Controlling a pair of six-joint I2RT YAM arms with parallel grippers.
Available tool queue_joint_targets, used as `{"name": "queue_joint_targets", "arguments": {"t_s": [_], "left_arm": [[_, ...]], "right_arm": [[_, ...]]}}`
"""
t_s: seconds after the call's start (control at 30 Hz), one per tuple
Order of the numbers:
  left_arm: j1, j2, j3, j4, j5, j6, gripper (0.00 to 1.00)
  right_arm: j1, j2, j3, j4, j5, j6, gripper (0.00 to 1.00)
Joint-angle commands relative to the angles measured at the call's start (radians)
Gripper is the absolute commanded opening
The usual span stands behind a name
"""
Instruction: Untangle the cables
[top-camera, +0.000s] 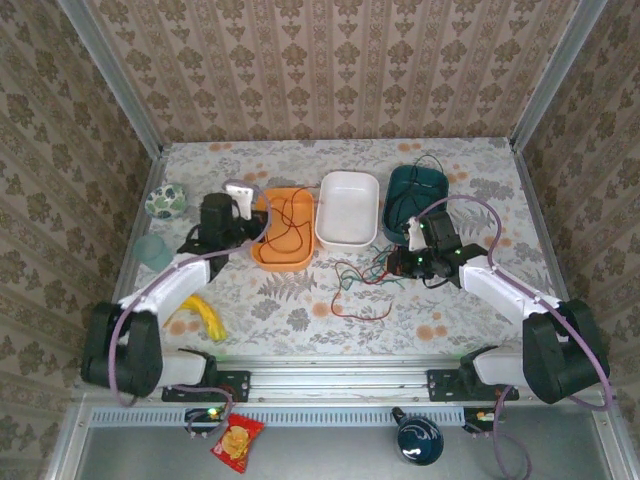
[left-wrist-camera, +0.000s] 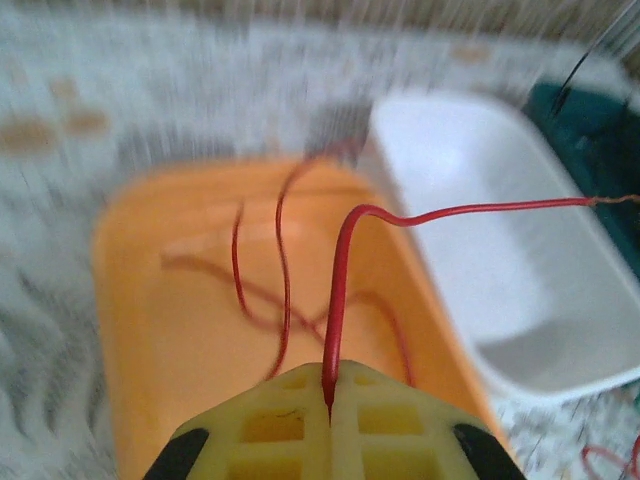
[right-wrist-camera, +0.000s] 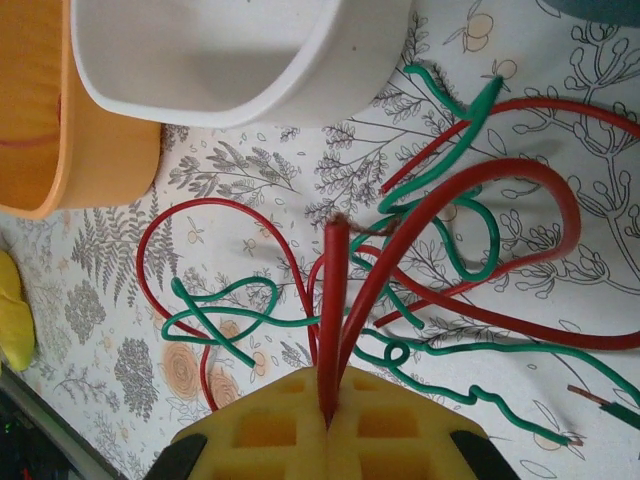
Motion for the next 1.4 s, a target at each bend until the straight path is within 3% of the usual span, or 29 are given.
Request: {"name": "queue_joint_targets", "arguments": {"t_s": [0.0,0.23,0.37,0.47,0.77,0.83,0.9,1.07,1.13,1.27,1.37], "left_arm": [[-0.032,0.072,0.005,-0.039,-0.002,-0.085,0.0],[-0.059,0.135,0.092,-0.121,-0.141,-0.117,0.0],[-0.065,0.188,0.186,-0.284,-0.334,-0.128,0.0],[-0.075,0.252,0.262,-0.391,-0.408,-0.122,0.0],[-0.202,0.428,0.475,-0.609,-0.607,-0.08,0.0],[-0.219,0.447,0.497,-0.615,-0.61,-0.078,0.05],[-0.23,0.449,0.509,-0.608,-0.595,-0.081,0.16],[-0.236,0.396,0.528,-0.604,-0.585,-0.114,0.62],[-0.244,0.35,0.536,-0.603,-0.608,-0.116,0.75],[-0.308,0.215,0.505,-0.518,-0.702,-0.023,0.82],[-0.348,0.112,0.458,-0.471,-0.63,0.049,0.87]], "right_arm": [[0.006,0.001,0.025,-0.046,0.005,-0.022,0.0],[0.007,0.005,0.037,-0.042,0.016,-0.02,0.0],[0.008,0.003,0.037,-0.052,0.024,-0.023,0.0],[0.008,-0.003,0.039,-0.062,0.033,-0.033,0.0],[0.009,-0.011,0.05,-0.083,0.05,-0.05,0.0],[0.009,-0.012,0.047,-0.082,0.046,-0.051,0.0],[0.008,-0.015,0.043,-0.082,0.045,-0.05,0.0],[0.008,-0.032,0.027,-0.076,0.056,-0.045,0.0],[0.009,-0.042,0.023,-0.075,0.062,-0.045,0.0],[0.006,-0.064,0.016,-0.074,0.084,-0.043,0.0],[0.005,-0.077,0.013,-0.075,0.107,-0.038,0.0]]}}
